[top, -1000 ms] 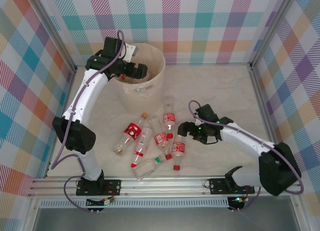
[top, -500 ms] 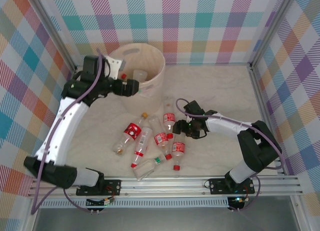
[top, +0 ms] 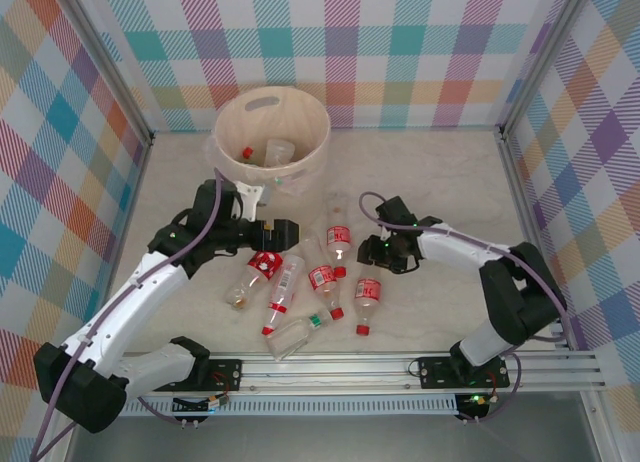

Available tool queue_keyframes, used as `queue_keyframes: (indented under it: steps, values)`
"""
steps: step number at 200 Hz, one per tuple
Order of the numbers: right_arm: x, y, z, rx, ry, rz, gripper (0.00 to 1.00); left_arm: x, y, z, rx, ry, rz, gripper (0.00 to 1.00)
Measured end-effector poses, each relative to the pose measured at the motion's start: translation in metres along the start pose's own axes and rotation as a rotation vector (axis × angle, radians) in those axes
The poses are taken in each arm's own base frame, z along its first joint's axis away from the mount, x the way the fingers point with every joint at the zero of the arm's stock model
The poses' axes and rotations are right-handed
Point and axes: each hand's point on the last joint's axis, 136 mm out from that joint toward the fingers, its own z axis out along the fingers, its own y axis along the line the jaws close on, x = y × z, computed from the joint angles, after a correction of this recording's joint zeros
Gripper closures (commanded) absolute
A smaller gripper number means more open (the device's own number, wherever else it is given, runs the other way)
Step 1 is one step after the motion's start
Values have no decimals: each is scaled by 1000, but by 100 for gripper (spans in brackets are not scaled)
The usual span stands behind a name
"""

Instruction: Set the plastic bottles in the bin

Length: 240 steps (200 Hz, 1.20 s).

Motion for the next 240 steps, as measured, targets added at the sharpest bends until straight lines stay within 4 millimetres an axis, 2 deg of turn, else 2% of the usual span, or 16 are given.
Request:
queue_keyframes:
  steps: [16, 30, 57, 76, 100, 139, 163, 240]
  values:
    - [-13, -2, -24, -29, -59, 12, 49, -2, -16, 5, 55, -12, 17, 0]
    - [-24, 1, -51, -96, -123, 29, 49, -4, -39, 12, 116, -18, 58, 0]
    - [-43, 19, -109, -257, -275, 14, 52, 0, -77, 34, 217, -7, 106, 0]
    - [-43, 39, -131, -356, -310, -27, 54, 5, -94, 49, 260, 5, 115, 0]
    - [-44, 56, -135, -441, -289, -52, 56, 16, -105, 71, 282, 37, 120, 0]
    - [-46, 74, -140, -541, -267, -52, 56, 29, -107, 100, 290, 71, 95, 0]
    - [-50, 85, -143, -598, -266, -56, 56, 33, -109, 109, 298, 79, 81, 5]
    - [-55, 94, -137, -634, -258, -61, 56, 36, -110, 128, 301, 101, 56, 20]
